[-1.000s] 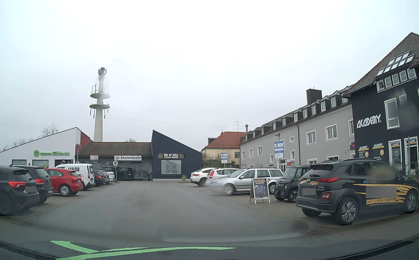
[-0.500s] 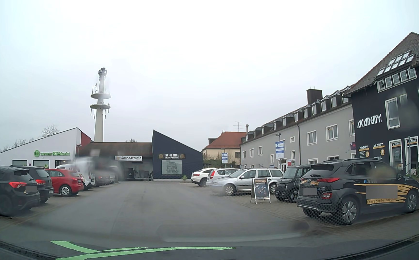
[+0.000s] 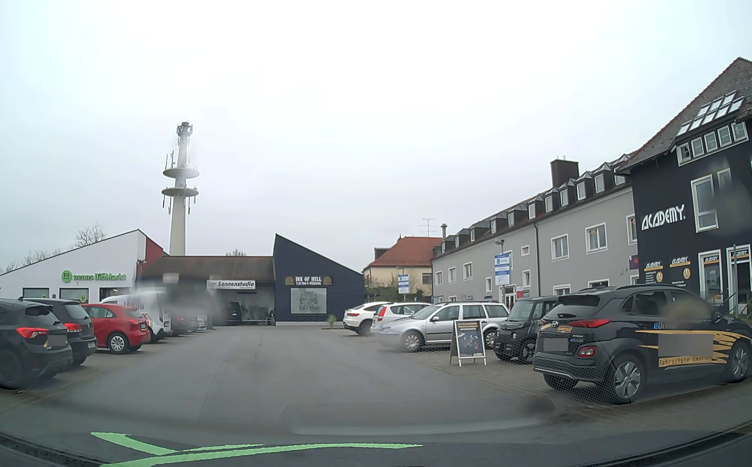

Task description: Follow the waypoints while adhering to traffic rules and regulations

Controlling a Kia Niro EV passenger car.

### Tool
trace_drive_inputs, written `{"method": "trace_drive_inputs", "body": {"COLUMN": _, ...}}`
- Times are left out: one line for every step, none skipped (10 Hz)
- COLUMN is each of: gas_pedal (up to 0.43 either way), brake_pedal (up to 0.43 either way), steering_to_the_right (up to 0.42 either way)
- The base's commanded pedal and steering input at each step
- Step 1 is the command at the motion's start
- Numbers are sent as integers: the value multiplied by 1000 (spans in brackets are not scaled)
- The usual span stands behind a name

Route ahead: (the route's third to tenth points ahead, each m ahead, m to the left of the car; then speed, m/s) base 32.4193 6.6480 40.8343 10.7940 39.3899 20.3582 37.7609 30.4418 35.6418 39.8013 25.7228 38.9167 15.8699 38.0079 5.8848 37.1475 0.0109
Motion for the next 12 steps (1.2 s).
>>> {"method": "trace_drive_inputs", "body": {"gas_pedal": 0, "brake_pedal": 0, "steering_to_the_right": 548}}
{"method": "trace_drive_inputs", "body": {"gas_pedal": 59, "brake_pedal": 0, "steering_to_the_right": 507}}
{"method": "trace_drive_inputs", "body": {"gas_pedal": 150, "brake_pedal": 0, "steering_to_the_right": 467}}
{"method": "trace_drive_inputs", "body": {"gas_pedal": 228, "brake_pedal": 0, "steering_to_the_right": 422}}
{"method": "trace_drive_inputs", "body": {"gas_pedal": 248, "brake_pedal": 0, "steering_to_the_right": 388}}
{"method": "trace_drive_inputs", "body": {"gas_pedal": 268, "brake_pedal": 0, "steering_to_the_right": 352}}
{"method": "trace_drive_inputs", "body": {"gas_pedal": 299, "brake_pedal": 0, "steering_to_the_right": 331}}
{"method": "trace_drive_inputs", "body": {"gas_pedal": 331, "brake_pedal": 0, "steering_to_the_right": 313}}
{"method": "trace_drive_inputs", "body": {"gas_pedal": 339, "brake_pedal": 0, "steering_to_the_right": 297}}
{"method": "trace_drive_inputs", "body": {"gas_pedal": 350, "brake_pedal": 0, "steering_to_the_right": 265}}
{"method": "trace_drive_inputs", "body": {"gas_pedal": 370, "brake_pedal": 0, "steering_to_the_right": 206}}
{"method": "trace_drive_inputs", "body": {"gas_pedal": 390, "brake_pedal": 0, "steering_to_the_right": 152}}
